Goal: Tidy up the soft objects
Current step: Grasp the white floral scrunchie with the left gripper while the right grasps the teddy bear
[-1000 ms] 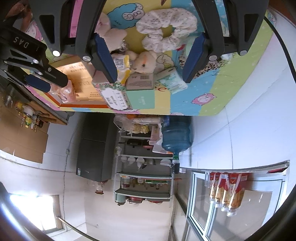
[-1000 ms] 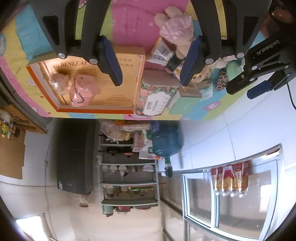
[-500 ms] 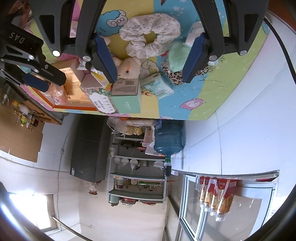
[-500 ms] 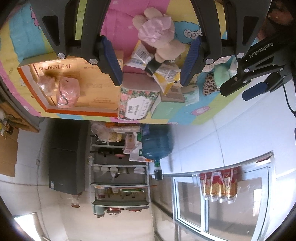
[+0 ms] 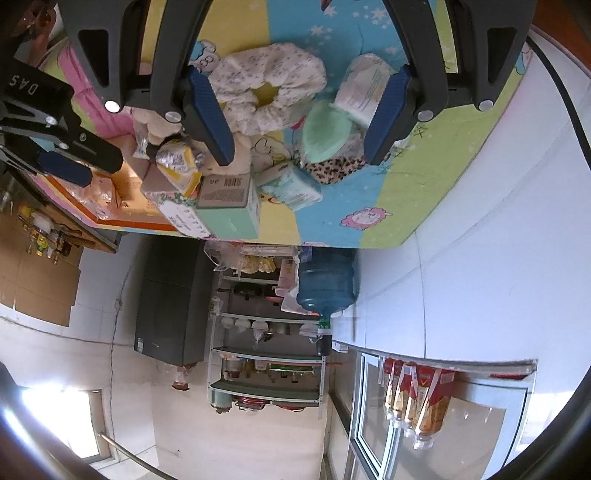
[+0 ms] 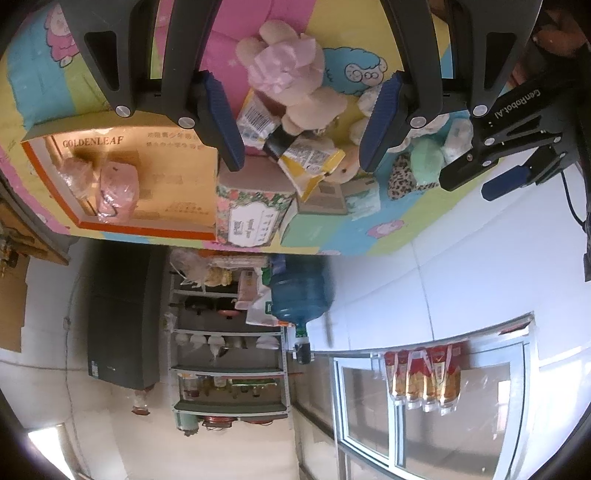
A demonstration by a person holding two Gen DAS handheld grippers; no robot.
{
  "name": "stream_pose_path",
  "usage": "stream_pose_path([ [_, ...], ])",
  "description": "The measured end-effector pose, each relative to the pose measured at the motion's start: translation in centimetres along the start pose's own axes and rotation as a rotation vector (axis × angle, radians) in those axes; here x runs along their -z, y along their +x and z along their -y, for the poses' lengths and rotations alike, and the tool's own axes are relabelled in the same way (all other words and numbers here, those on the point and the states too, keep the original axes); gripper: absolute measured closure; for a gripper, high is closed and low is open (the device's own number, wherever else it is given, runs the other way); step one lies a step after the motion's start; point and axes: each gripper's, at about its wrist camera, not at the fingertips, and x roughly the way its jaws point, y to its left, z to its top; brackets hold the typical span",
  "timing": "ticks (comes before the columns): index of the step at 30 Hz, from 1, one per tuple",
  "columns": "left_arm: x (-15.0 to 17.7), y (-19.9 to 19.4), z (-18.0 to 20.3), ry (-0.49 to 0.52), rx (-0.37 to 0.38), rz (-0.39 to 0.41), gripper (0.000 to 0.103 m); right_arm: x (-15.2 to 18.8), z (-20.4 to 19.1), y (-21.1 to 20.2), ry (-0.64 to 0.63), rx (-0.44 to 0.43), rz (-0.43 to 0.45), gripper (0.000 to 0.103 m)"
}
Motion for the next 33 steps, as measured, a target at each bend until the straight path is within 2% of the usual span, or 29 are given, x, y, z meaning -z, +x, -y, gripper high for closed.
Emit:
stream_pose_path([
  [12, 3.0, 0.7, -1.3, 0.015, 0.084, -0.048, 0.031, 3.7, -1.0, 2.6, -0.024, -0.002, -0.099, 0.037],
  [18, 3.8, 1.8, -0.4, 0.026, 0.133, -0.083, 0.031, 4.3, -0.3, 3.2, -0.026, 0.017, -0.123, 0.037],
  [33, 4.9, 4.6, 0.3, 0.014, 0.134, -0.165, 0.031, 5.3, 0.8, 4.8, -0.022, 0.016, -0.172, 0.037],
])
